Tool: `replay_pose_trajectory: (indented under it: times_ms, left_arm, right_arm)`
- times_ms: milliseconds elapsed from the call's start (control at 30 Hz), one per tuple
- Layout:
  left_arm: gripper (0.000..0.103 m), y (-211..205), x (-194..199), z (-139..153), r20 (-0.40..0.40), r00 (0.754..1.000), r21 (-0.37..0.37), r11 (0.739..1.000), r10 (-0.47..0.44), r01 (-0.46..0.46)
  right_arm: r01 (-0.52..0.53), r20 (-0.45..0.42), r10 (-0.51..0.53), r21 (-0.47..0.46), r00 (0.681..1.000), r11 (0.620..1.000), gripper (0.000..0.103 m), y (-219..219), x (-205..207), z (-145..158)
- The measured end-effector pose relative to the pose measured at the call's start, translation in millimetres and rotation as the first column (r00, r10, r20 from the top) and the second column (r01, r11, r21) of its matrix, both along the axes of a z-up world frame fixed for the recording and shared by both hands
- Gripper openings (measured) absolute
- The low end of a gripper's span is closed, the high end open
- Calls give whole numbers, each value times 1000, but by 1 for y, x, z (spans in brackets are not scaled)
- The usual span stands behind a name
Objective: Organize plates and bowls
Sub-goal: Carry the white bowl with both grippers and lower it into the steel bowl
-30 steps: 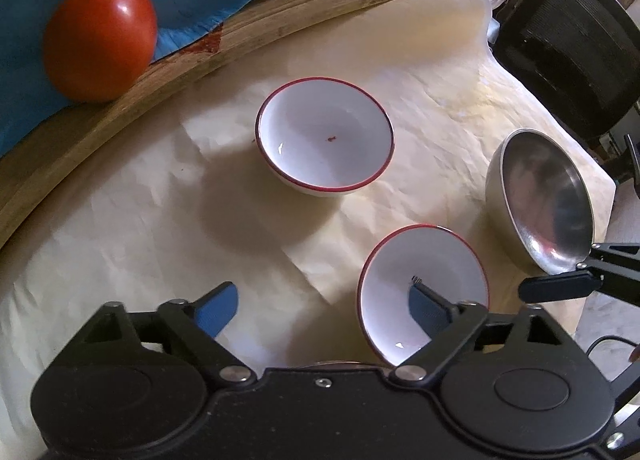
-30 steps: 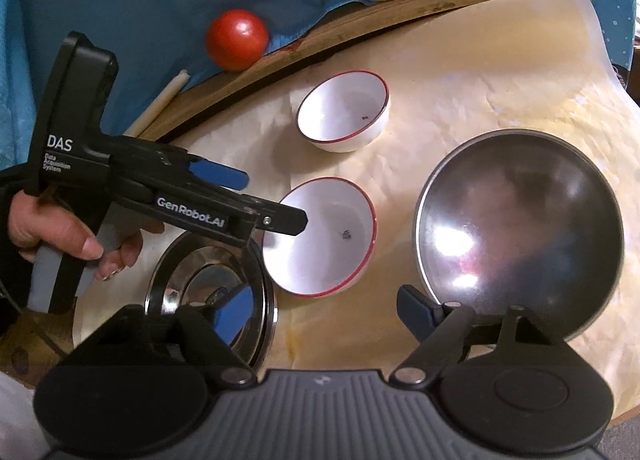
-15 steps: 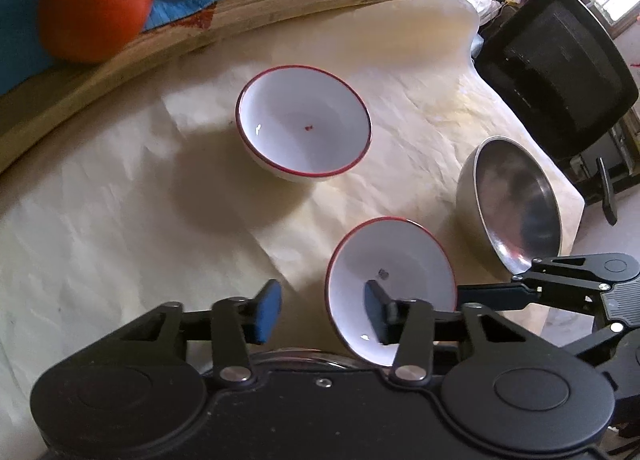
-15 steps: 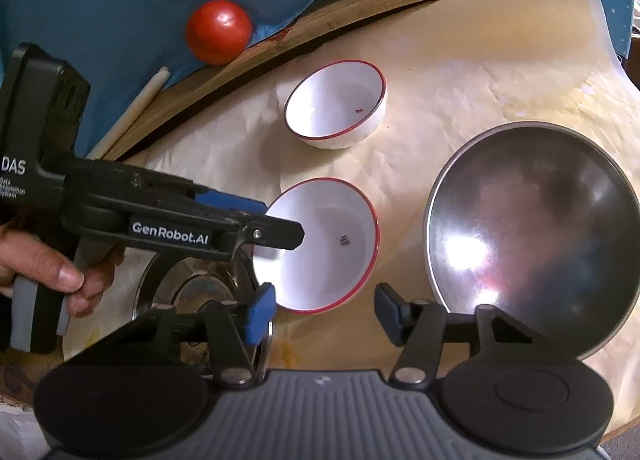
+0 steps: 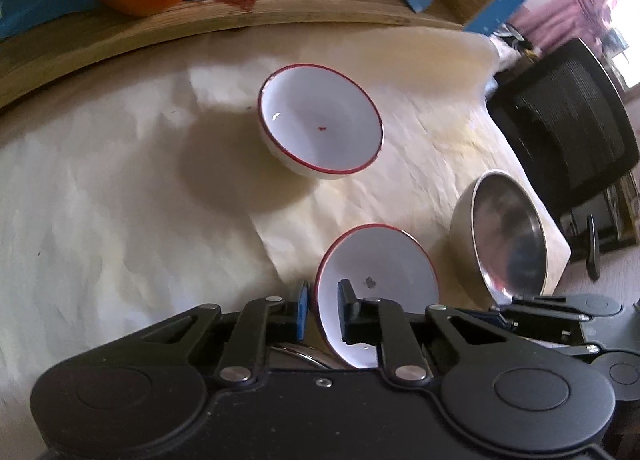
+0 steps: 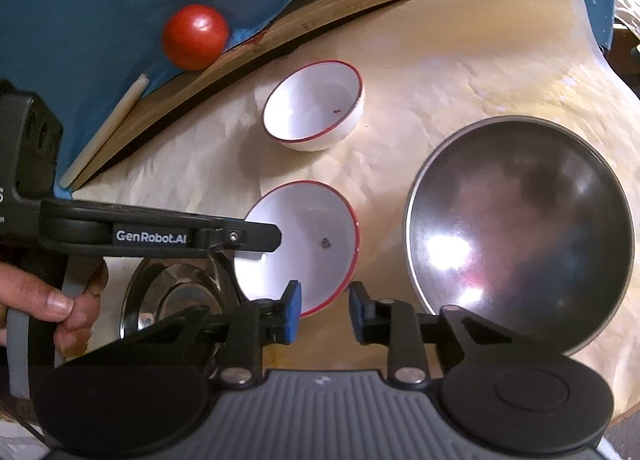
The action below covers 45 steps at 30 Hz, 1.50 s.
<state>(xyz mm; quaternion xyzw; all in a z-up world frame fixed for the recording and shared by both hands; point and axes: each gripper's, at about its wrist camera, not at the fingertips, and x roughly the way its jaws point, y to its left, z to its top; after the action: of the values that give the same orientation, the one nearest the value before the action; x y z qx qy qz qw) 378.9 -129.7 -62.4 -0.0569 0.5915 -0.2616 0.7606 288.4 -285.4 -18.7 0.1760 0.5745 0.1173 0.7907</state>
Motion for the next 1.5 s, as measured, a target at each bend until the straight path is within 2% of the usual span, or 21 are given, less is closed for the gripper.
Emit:
replay_pose_trajectory:
  times_ms: [200,333,700,1167,1500]
  left_arm:
    - [16,2,-4,3,-10,997,-7,997,74,-74]
    - [16,7,-7,13,-1,994,-22,993,112,-112]
    - [16,-3,-9,46,62,989,-48,990,135,-132]
    - [16,-56,-5,64,111,993,-63,998,36,-29]
    - [16,-102,-5,58,98,994,-54,997,-51,56]
  right_arm:
    - [5,8,-5,15,1000,1000,21,-5,-1,5]
    - [-3,26,2,36,1000,999,21,-8,-2,12]
    - [6,97,-11,54,995,999,21,-25,-3,39]
    - [121,139,-129,66,982,990,21,-77,-21,57]
    - [218,123,-225,69,967,974,21,-112,-35,53]
